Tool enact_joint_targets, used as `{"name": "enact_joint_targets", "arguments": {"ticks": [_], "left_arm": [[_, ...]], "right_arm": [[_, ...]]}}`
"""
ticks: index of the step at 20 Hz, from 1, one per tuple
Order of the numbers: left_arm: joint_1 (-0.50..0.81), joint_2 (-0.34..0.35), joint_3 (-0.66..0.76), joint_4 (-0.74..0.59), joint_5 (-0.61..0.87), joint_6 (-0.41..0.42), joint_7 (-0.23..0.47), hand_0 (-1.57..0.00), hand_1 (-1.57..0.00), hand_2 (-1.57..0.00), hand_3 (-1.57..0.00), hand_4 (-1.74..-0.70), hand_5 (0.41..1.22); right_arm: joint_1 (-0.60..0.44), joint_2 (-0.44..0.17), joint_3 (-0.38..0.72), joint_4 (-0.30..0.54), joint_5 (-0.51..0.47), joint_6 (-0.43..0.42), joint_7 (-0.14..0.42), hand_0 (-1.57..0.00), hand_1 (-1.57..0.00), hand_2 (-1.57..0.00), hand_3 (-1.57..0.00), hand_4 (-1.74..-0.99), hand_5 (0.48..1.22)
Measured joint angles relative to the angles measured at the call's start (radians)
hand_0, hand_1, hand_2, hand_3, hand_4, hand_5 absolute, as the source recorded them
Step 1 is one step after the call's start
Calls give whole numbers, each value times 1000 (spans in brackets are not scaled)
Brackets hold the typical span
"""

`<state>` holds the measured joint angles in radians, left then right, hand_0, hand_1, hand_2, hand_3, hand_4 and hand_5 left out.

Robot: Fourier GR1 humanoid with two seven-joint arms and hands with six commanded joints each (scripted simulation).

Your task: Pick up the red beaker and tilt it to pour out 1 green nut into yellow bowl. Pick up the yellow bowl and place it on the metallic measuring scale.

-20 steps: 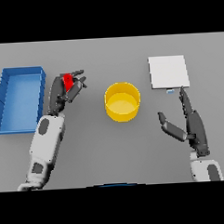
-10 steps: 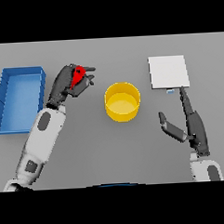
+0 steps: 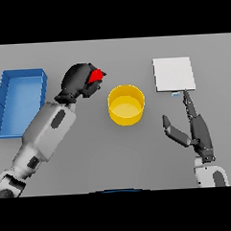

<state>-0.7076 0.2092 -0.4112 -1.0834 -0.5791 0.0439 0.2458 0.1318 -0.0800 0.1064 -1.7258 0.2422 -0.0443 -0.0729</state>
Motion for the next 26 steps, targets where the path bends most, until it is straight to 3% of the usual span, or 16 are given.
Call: {"name": "enact_joint_targets", "arguments": {"ticks": [5,7,8,12,17,23,26], "left_arm": [[-98,40,-146,56,-149,-55,16,-1571,-1571,-1571,-1570,-1740,1190],[-137,60,-187,69,-189,-84,-3,-1571,-1571,-1571,-1571,-1649,1201],[-162,61,-211,86,-210,-103,-4,-1571,-1571,-1571,-1571,-1666,1205],[-249,80,-310,104,-269,-228,-30,-1571,-1571,-1571,-1277,-1701,1215],[-349,63,-446,176,-346,-283,-124,-1571,-1571,-1571,-1475,-1726,1219],[-422,57,-606,218,-437,-361,-152,-1571,-1571,-1571,-1546,-1737,1220],[-465,53,-666,250,-473,-354,-187,-1571,-1571,-1571,-1558,-1739,1221]], "right_arm": [[-6,-9,-4,-5,-5,7,7,1,1,1,1,-1274,704],[2,-5,0,8,1,6,-3,1,1,1,1,-1284,705],[7,1,1,0,-6,6,-12,1,1,1,1,-1283,702],[1,14,-9,8,-25,1,-9,1,1,1,1,-1292,678],[7,42,-18,19,-54,-4,-36,1,1,1,1,-1291,648],[-7,29,-31,38,-51,-10,-25,1,1,1,1,-1288,627],[-9,38,-23,35,-39,-18,-23,1,1,1,1,-1276,600]]}}
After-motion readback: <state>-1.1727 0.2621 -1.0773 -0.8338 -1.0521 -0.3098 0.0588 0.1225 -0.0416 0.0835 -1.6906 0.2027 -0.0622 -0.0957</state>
